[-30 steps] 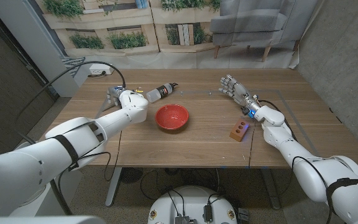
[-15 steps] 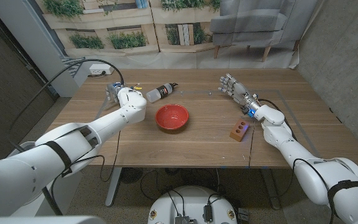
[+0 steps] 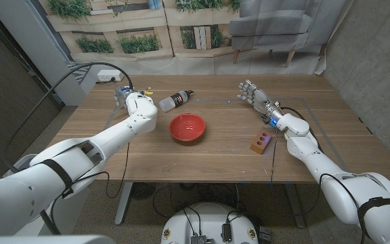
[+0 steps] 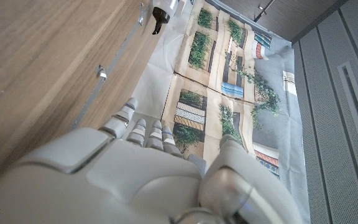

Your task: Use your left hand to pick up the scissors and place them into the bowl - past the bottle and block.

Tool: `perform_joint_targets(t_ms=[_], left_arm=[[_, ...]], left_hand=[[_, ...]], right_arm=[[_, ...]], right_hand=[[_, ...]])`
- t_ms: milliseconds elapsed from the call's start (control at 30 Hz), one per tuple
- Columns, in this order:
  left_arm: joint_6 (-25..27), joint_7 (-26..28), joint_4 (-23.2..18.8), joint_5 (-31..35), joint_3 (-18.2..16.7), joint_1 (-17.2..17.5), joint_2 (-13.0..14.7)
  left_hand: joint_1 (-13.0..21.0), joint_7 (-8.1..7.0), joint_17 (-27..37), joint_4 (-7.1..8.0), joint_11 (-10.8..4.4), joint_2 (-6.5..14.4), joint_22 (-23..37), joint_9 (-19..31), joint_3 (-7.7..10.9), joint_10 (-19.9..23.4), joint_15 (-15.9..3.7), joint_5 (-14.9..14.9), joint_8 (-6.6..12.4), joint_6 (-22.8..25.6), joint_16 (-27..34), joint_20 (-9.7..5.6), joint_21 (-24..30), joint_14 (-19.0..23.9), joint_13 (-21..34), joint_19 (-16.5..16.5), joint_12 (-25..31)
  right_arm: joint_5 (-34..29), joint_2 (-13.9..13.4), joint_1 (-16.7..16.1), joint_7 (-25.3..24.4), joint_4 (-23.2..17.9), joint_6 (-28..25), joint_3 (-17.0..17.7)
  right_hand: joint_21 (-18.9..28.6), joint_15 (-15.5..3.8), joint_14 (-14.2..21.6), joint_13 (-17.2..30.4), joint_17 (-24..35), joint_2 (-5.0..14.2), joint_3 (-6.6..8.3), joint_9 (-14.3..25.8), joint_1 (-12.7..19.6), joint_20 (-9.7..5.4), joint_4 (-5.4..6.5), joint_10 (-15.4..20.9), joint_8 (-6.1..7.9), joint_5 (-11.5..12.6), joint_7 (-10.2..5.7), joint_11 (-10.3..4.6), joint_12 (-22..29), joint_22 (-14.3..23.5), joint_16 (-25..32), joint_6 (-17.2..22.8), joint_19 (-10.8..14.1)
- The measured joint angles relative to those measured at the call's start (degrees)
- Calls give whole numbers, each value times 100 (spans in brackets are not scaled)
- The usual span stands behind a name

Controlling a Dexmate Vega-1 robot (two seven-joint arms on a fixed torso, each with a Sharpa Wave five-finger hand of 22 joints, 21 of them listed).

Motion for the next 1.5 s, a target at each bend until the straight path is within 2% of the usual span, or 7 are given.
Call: perform_joint_targets(t_ms=[867,1500], left_arm=[[-715,-55,-1171,325,-735,559,328],[-1271,-327,-2044,611,-1203,1023,571]], left_hand=[[-89,-13,212,16,-9,-29,-153,0,64,73,-2,-5,0,14,-159,-31,192,59,80,-113,-111],[-127,-10,345,23,-30,-38,-258,0,121,94,11,-14,0,30,-245,-20,316,73,159,-226,-183]], right_arm=[[-44,-35,-56,-150,-245,-98,-73],[-51,-104,-259,-321,-664,-225,-109]], right_hand=[[0,0,0,0,0,0,0,0,1,0,0,0,0,-1,0,0,0,0,0,0,0],[0,0,0,0,0,1,-24,0,-45,0,25,0,0,-1,0,0,0,0,0,0,0]])
